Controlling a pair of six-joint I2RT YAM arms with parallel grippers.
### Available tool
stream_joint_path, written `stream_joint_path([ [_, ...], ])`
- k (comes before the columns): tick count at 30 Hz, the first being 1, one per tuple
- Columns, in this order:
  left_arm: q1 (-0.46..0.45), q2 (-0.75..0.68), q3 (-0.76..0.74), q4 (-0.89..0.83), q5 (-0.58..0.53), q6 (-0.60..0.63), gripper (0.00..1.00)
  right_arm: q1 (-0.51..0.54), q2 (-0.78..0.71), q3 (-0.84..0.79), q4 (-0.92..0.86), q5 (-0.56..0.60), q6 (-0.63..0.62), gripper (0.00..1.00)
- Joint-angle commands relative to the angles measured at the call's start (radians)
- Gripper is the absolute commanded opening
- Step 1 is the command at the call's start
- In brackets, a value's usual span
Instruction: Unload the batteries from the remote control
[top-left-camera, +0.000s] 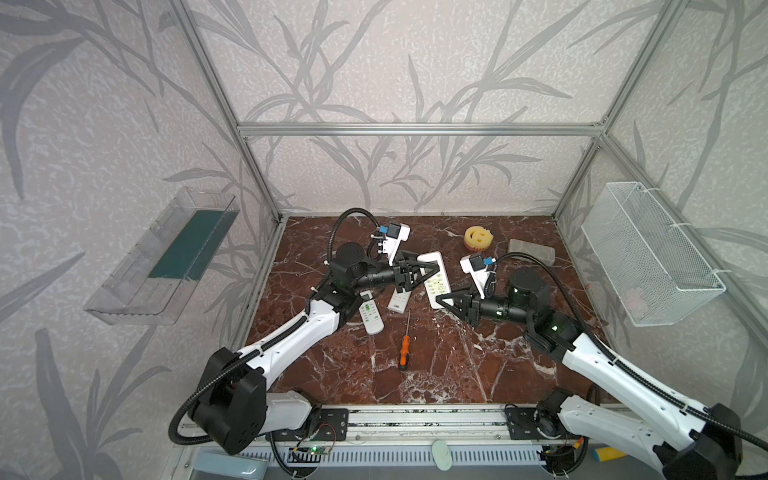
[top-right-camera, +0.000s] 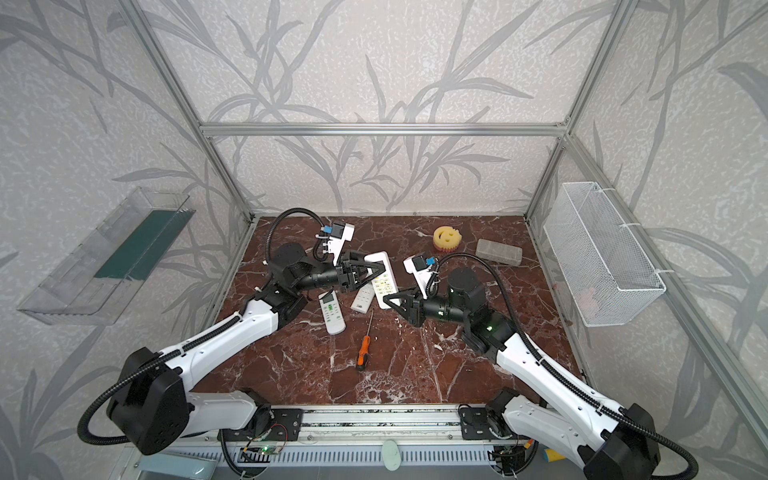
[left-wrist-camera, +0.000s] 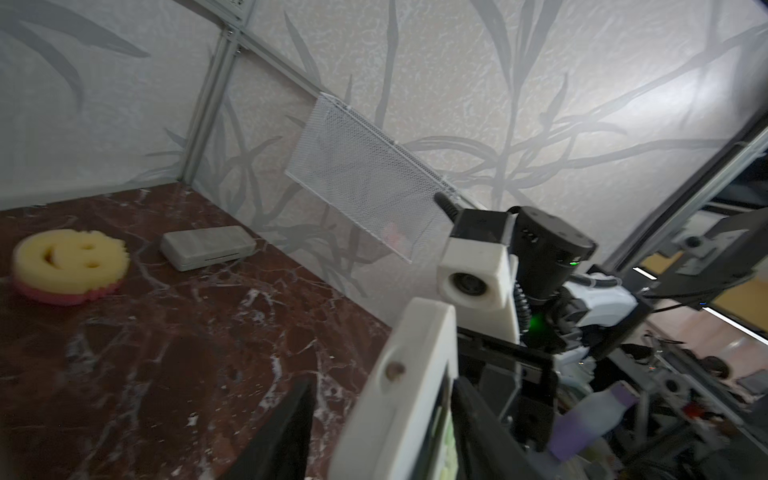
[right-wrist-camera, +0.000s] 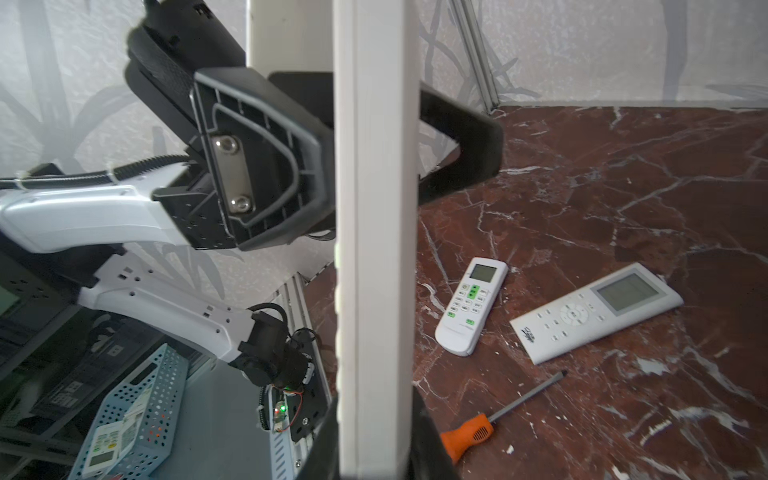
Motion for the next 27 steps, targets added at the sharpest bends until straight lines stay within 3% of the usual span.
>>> stream_joint_path([
  [1,0.003,-0.073,0.025,-0.223,-0.181,0.136,0.70,0.039,-0.036,0.033,-0.096,0.248,-0.125,0.09],
  [7,0.003,-0.181,0.027,-0.432,-0.445,0.138,0.75,0.115,-0.037,0.021,-0.143,0.603,-0.258,0.06],
  [12,0.001,-0.223,0.072,-0.628,-0.657,-0.082,0.66,0.247,0.052,0.050,-0.133,0.944,-0.469,0.09],
  [16,-0.004,-0.236,0.102,-0.686,-0.694,-0.232,0.67,0.348,0.170,0.067,-0.061,1.162,-0.665,0.10],
  [20,-0.009,-0.233,0.164,-0.812,-0.712,-0.367,0.69,0.405,0.266,0.067,0.055,1.266,-0.805,0.10],
  [27,-0.013,-0.221,0.135,-0.881,-0.677,-0.555,0.75,0.425,0.312,0.060,0.186,1.289,-0.910,0.10],
])
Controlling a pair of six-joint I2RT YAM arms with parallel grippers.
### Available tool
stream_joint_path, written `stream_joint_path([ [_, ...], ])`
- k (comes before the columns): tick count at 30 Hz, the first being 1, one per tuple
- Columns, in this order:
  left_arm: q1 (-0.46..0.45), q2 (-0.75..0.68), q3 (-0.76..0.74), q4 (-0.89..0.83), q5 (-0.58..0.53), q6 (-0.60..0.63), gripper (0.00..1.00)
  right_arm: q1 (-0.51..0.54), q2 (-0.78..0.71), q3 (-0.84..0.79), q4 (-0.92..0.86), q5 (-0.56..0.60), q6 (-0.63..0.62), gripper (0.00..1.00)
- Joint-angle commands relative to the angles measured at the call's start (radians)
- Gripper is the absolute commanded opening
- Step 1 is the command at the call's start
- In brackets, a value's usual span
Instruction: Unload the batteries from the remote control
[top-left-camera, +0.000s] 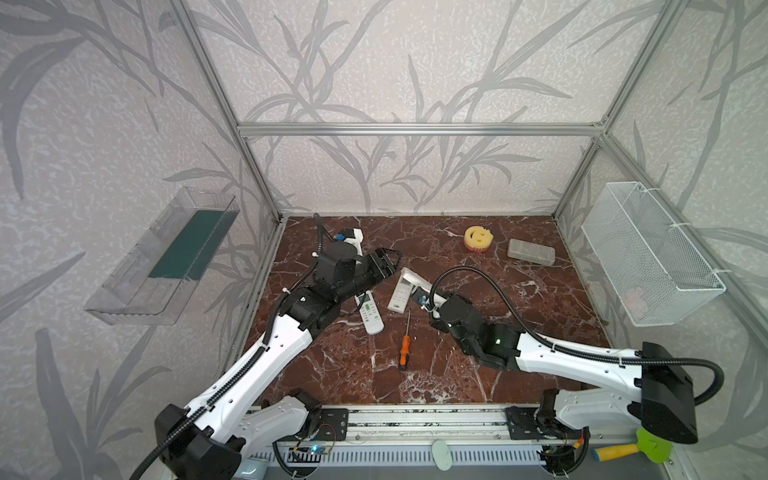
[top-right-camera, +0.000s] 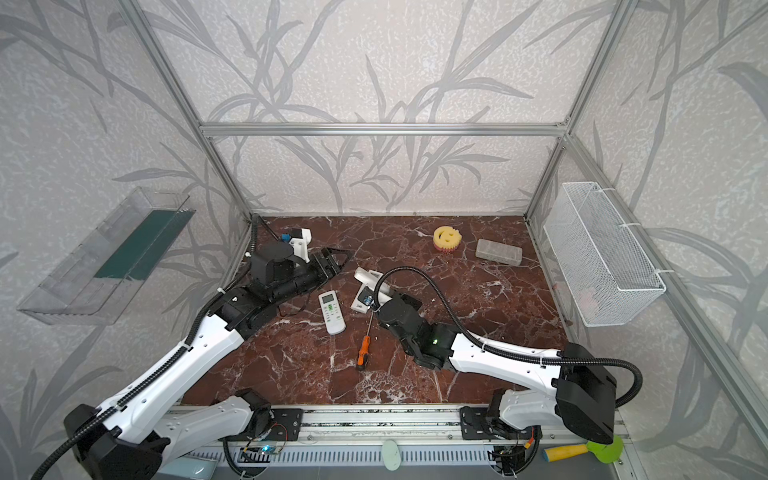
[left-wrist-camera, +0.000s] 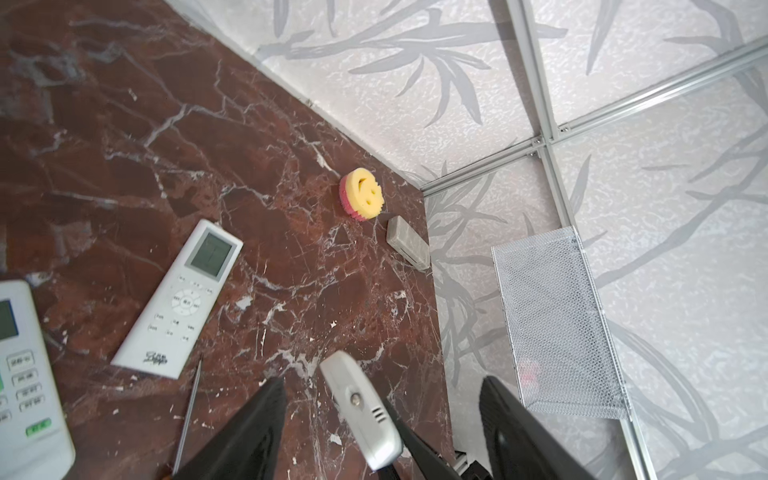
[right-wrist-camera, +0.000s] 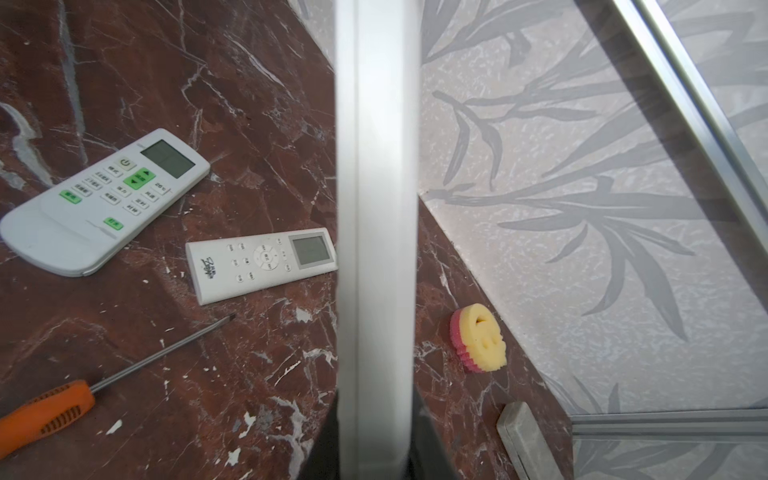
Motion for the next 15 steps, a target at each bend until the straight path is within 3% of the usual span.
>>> stream_joint_path([
  [1,-0.006,0.011,-0.011,-0.069,0.012,-0.134,0.75,0.014,0.000,0.015,0.141,0.067,-0.097,0.10],
  [10,-0.006,0.093,-0.016,0.004,0.143,-0.204,0.70,0.040,0.022,0.001,0.151,0.090,-0.165,0.12],
  [15,-0.011,0.140,-0.037,0.060,0.216,-0.268,0.55,0.045,0.042,0.019,0.116,0.079,-0.140,0.14],
])
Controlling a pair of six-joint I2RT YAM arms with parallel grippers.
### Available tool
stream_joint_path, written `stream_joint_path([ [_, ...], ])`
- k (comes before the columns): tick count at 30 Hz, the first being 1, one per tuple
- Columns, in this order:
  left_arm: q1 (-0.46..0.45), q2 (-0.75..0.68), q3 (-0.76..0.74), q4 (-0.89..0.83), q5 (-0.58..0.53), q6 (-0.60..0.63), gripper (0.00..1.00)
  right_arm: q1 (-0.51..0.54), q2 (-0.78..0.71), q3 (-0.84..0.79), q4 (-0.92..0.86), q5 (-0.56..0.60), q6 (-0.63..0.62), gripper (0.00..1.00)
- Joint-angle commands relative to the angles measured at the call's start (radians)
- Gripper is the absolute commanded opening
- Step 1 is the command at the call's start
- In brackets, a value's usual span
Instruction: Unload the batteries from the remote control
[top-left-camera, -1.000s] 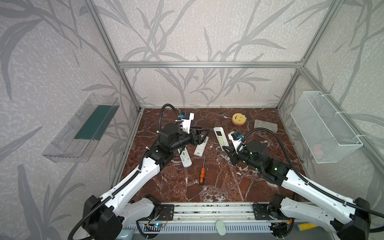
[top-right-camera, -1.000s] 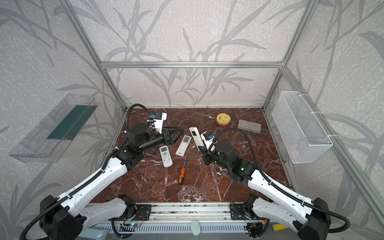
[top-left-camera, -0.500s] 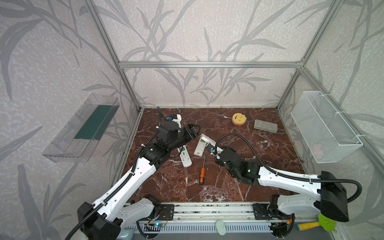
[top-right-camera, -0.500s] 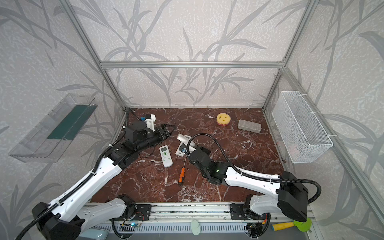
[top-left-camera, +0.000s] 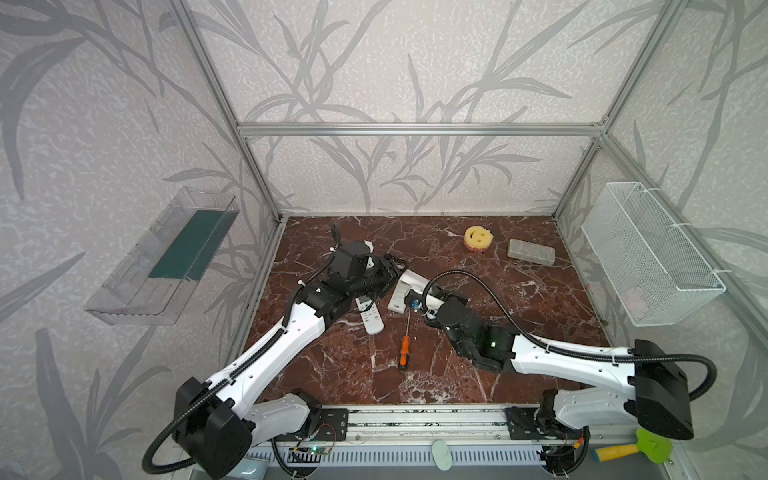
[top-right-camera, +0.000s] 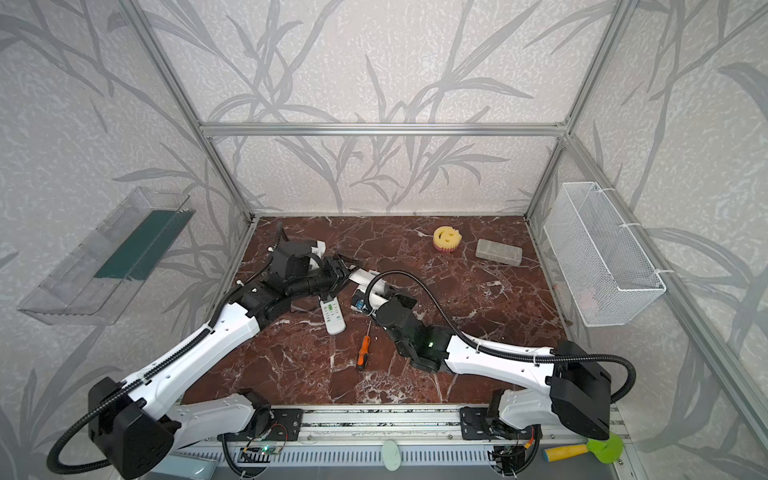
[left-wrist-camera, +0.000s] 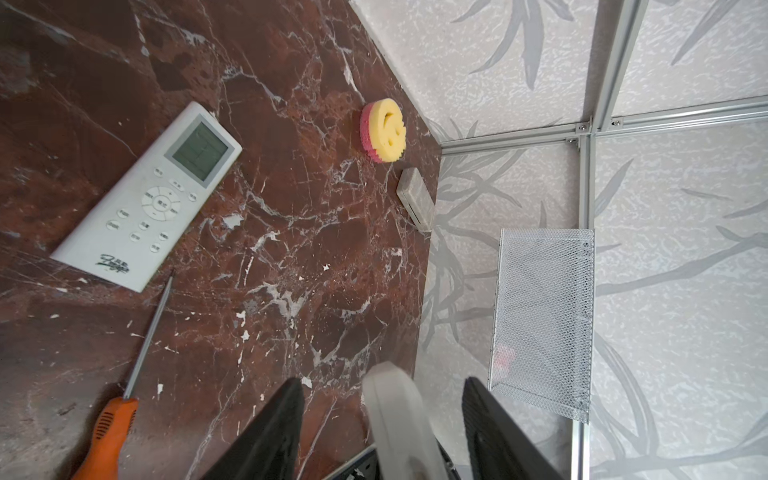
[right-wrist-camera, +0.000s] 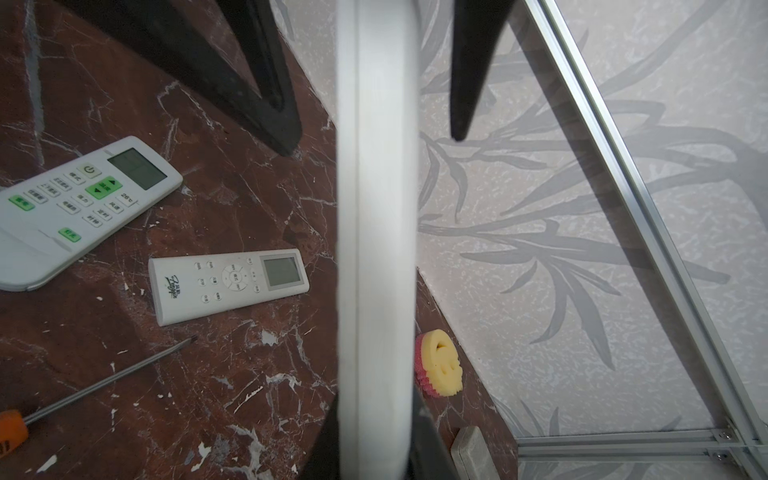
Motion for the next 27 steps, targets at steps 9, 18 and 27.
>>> stream_joint_path([
  [9,-0.016,0.022,0.000,0.012,0.015,-0.010,0.06,0.009,0.049,0.044,-0.034,0.045,0.053,0.26],
  [18,-0.009,0.013,-0.132,0.263,-0.056,0.149,0.00,-0.044,-0.169,0.043,-0.261,-0.233,0.423,0.74],
  [27,0.040,0.107,-0.344,0.926,0.083,0.182,0.00,-0.436,-0.333,-0.043,-0.314,-0.821,1.075,0.78],
])
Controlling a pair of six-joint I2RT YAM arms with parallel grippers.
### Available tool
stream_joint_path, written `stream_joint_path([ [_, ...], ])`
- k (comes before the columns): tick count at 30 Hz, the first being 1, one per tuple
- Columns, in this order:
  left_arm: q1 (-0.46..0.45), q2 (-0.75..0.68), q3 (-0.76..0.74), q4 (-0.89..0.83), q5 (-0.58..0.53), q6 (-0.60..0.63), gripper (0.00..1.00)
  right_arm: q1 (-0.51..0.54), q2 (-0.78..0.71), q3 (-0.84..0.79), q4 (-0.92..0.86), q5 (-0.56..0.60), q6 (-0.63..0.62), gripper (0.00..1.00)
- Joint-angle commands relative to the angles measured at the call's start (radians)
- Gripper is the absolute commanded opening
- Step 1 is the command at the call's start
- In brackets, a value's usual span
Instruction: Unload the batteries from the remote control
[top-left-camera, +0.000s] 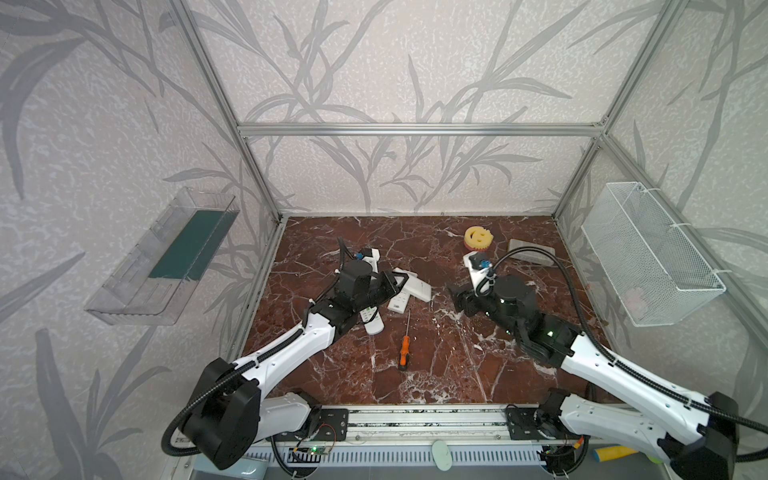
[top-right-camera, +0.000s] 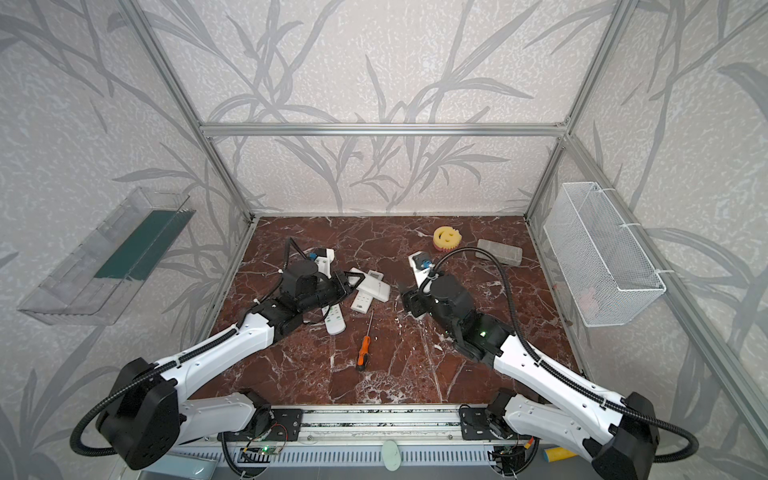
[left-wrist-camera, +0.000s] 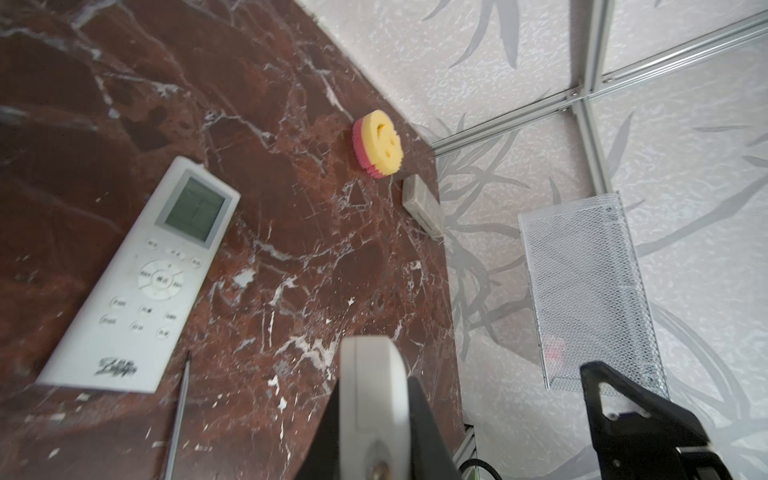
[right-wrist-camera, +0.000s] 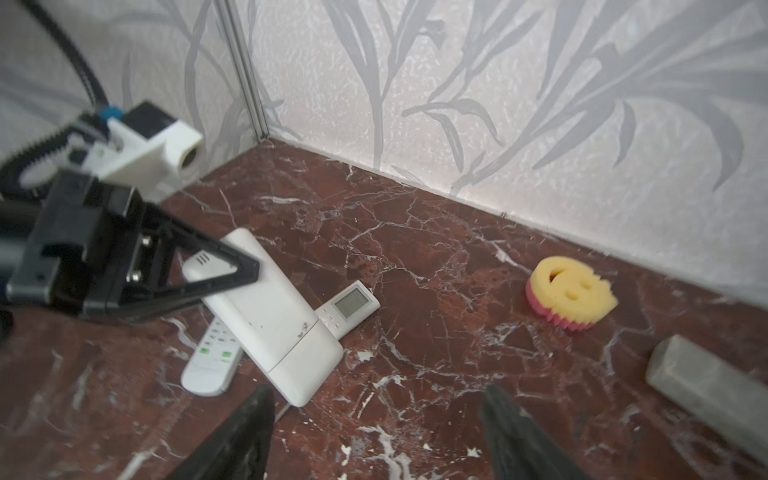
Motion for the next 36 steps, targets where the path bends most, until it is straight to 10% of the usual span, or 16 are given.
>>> stream_joint_path([
  [1,0.030,0.084,-0.045,0.490,0.133,-0.049,0.00,-0.114,0.017,-0.048,-0.028,-0.325,0.361,0.78],
  [15,0.040,0.258,0.031,0.777,0.367,-0.155,0.00,-0.263,0.187,-0.111,0.363,-0.618,0.727,0.74],
  [30,0.040,0.281,0.038,0.781,0.390,-0.151,0.00,-0.288,0.267,-0.091,0.457,-0.678,0.748,0.39],
  [36,0.042,0.323,0.042,0.795,0.391,-0.148,0.00,-0.296,0.277,-0.115,0.453,-0.672,0.740,0.44],
])
